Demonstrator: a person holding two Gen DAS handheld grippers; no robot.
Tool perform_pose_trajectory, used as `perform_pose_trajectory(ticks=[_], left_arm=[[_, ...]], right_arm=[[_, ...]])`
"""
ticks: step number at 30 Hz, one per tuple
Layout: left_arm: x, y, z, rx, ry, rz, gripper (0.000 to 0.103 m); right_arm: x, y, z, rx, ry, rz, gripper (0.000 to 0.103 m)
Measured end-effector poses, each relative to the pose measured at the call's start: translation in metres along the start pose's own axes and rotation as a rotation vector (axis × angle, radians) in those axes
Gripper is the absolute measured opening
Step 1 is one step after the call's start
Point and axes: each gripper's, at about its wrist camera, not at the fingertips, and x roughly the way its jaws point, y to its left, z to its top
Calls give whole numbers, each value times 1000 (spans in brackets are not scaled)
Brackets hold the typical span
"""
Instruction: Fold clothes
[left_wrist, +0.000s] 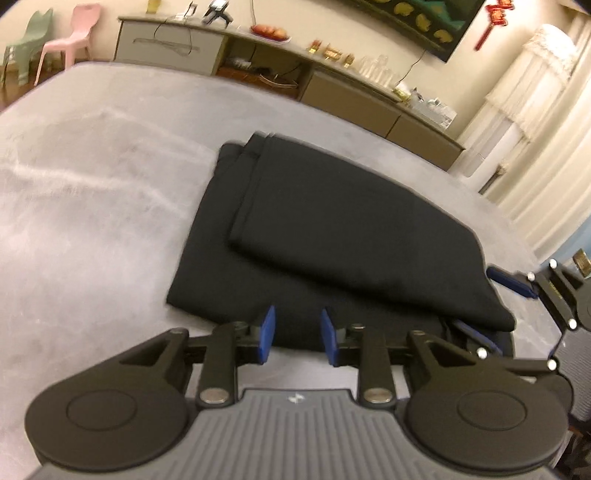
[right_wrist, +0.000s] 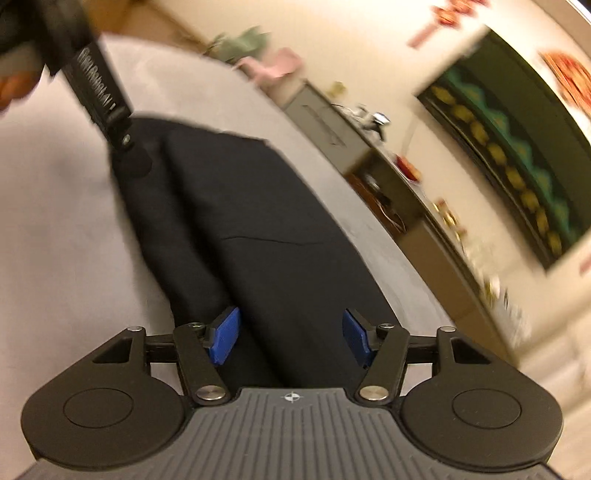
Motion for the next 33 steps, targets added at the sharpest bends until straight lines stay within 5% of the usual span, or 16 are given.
perform_pose_trajectory(ticks=[1,4,5,11,15,22,25,29,33], left_arm=[[0,3,0,-8,3,-9,25],[0,5,1,-16,7,-15,24],[0,5,2,-16,8,-15,24],[-1,6,4,-5,21,-18,24],[-6,6,4,-14,13,-17,24],[-59,9,15,19,-207,-36,26],[-64,2,17,48,-251,-72,27],[-34,-32,12,164,-175,-91,28],[-2,-40,-1,224,-51,-8,28]], right_arm=[[4,2,3,-21,3,2,55],[3,1,11,-37,13,20,10],[-1,0,12,-43,8,11,4],[-52,20,-2,-34,-41,13,4],[-49,43,-21,-40,-26,-5,4],[-47,35,-27,-53,31,35,16],[-74,5,-32,117,27,114,27],[-97,-46,-29,499,-105,175,29],[-38,-52,-48,602,8,156,28]])
